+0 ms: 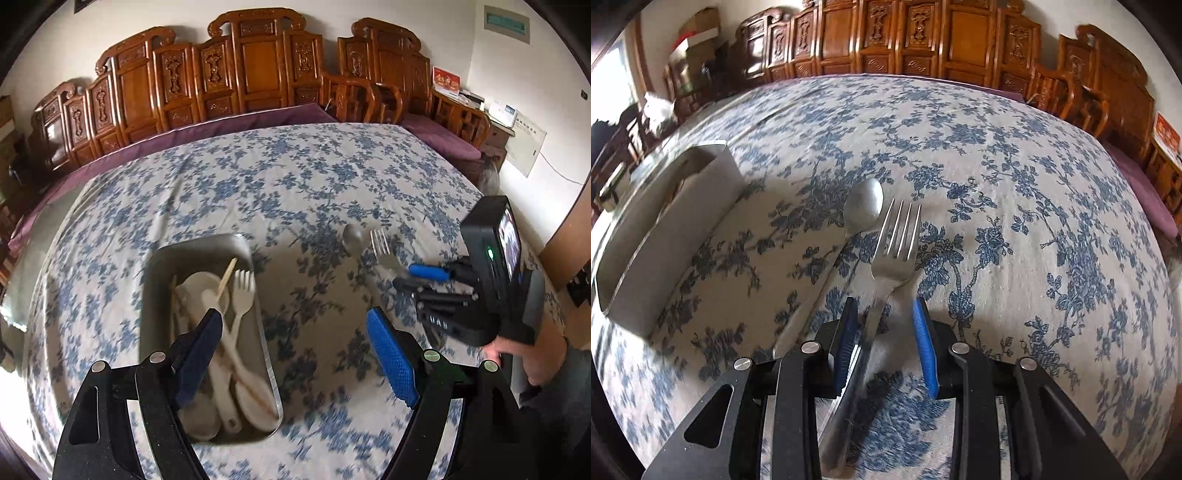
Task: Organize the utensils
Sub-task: 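Grasp the metal fork with the right tool while the left tool reaches toward the metal spoon, then grasp the metal spoon with the left tool while the right tool holds the fork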
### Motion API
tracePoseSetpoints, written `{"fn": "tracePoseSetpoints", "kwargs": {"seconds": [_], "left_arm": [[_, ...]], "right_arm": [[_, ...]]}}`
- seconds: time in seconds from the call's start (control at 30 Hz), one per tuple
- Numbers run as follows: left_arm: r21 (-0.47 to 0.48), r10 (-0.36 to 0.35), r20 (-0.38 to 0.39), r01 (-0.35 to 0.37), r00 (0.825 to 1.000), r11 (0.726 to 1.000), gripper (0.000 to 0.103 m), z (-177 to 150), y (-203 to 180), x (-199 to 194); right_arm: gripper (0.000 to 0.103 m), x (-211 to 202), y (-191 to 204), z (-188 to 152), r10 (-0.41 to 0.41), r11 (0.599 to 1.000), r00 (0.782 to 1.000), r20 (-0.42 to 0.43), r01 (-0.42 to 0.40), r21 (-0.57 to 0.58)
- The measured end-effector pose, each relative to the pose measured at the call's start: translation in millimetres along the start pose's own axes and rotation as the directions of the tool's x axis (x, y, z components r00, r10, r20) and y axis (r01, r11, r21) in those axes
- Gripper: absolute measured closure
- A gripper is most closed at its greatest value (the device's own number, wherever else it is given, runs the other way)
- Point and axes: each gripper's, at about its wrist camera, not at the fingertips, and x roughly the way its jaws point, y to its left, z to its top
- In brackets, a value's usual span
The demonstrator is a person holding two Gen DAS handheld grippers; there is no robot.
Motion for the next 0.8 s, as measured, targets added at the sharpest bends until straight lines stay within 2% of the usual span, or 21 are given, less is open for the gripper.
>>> {"fn": "tracePoseSetpoints", "kwargs": {"seconds": [0.07,0.13,0.3,0.53,0.6,0.67,0.8], "left_arm": [[-0.002,-0.010,-0.005,0.010,1.000,1.000,0.026,4,-5,8],[0.006,-0.016,-0.010,0.016,1.000,1.000,0.026,8,-13,17],[0.004,-0.029,-0.024,0.029,0.999,1.000,0.026,17,-27,45],[-0.015,-0.059,-0.053,0.058,0.997,0.998,0.026,35,-48,89],[-0.016,-0.063,-0.060,0.062,0.996,0.998,0.031,41,-52,99],[-0.016,-0.062,-0.074,0.061,0.995,0.998,0.040,47,-55,113],[-0.034,-0.072,-0.099,0.069,0.992,0.997,0.047,57,-56,137]], "right_arm": [[0.077,-3,-8,-4,0.017,1.000,1.000,0.004,-0.017,0.021],[0.088,-5,-14,-6,0.025,1.000,1.000,-0.002,-0.024,0.019],[0.095,-10,-39,-10,0.076,0.997,0.997,-0.017,-0.075,0.033],[0.095,-10,-58,-13,0.087,0.995,0.996,0.010,-0.087,0.054],[0.095,-9,-60,-12,0.094,0.994,0.995,0.015,-0.095,0.056],[0.095,-8,-61,-12,0.097,0.994,0.995,0.016,-0.098,0.054],[0.095,-8,-64,-11,0.110,0.992,0.994,0.019,-0.111,0.060]]}}
